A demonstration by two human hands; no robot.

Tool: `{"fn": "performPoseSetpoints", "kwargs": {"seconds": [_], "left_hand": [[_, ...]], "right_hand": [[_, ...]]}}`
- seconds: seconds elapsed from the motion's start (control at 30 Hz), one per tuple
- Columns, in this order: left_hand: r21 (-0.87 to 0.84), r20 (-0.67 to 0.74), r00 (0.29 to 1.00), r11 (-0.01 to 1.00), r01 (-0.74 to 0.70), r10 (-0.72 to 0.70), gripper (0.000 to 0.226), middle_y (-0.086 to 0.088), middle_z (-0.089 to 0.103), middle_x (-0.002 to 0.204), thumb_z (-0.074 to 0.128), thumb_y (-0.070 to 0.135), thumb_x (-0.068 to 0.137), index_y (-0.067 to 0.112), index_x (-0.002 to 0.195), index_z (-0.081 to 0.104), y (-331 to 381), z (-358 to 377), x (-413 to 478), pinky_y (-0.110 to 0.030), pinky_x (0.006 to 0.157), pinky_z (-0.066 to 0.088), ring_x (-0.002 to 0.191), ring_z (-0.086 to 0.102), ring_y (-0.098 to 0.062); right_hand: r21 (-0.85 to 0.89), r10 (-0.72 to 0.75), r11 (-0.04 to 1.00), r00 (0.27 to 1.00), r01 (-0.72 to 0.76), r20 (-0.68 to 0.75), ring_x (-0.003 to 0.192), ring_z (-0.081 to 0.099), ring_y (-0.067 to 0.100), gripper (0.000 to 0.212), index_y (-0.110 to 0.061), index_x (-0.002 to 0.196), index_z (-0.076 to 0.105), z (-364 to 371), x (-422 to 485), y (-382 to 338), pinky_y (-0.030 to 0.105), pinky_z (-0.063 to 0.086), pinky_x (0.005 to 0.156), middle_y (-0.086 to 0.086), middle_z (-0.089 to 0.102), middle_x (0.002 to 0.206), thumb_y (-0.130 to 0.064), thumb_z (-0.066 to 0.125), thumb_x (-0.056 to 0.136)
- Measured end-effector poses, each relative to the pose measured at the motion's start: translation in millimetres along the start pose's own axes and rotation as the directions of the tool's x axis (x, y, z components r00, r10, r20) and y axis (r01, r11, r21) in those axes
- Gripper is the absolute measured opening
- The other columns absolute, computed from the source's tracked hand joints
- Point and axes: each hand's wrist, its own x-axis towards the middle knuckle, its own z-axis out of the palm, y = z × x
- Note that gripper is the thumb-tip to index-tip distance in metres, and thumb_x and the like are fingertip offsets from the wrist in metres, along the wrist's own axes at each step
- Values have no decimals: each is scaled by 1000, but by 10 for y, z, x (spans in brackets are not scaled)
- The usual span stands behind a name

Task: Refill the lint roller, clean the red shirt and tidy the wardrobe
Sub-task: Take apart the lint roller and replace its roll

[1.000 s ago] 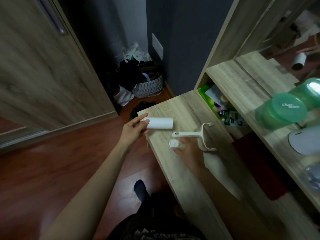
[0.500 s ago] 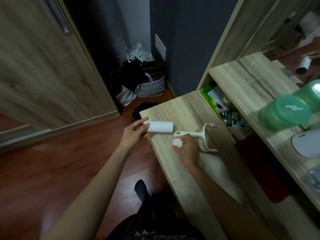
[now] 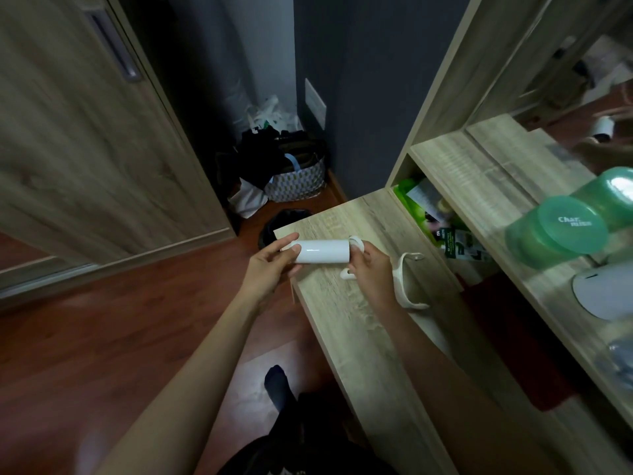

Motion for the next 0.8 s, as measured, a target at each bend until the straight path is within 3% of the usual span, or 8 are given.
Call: {"fn": "performPoseSetpoints", "kwargs": {"seconds": [0.1,0.2,0.27,0.33,0.47,0.8], "left_hand": [[-18,-13,1000,1000,-6,5,29,-2,71,101,67,12,89,14,117,68,0,32,8,-25,81,58,101,66,-22],[-27,-38,999,999,-19,18,26,0,72,100,67,13,88,16,115,69,-5,59,13,-26,81,58,105,66,-29],[-27,-54,998,999,-28,27,25,1,72,99,68,14,88,17,113,70,-4,73,10,-27,82,58,104,67,-30],[-24,-68,997,999,-40,38,26,1,72,100,69,13,88,16,113,70,2,93,5,-26,82,58,100,68,-28],[-27,-82,995,997,-66,63,25,-3,70,104,69,12,87,16,112,70,-4,148,0,-25,80,58,98,68,-30],[-82,-155,986,994,-72,59,21,-7,69,111,69,14,87,20,107,71,-63,215,-11,-33,87,57,103,68,-29]], "right_hand": [[146,32,988,997,-42,66,110,59,20,32,-10,127,56,34,-19,-96,38,54,91,4,60,113,-18,42,99],[387,130,909,987,-157,96,111,54,18,30,-6,126,54,70,-31,-179,20,54,83,5,55,114,-12,41,99],[437,159,881,984,-180,84,110,54,17,31,-7,126,55,81,-26,-191,15,53,78,5,55,114,-10,40,99],[395,129,908,990,-139,51,111,56,16,32,-10,127,55,86,-33,-188,18,53,83,4,57,116,-13,39,99],[288,56,956,998,-49,-15,121,53,19,37,-14,134,51,109,-28,-124,38,46,103,4,56,129,-19,38,100],[297,45,954,998,-33,-32,129,46,18,39,-11,137,48,140,49,-139,42,38,110,7,50,140,-17,39,100]]}}
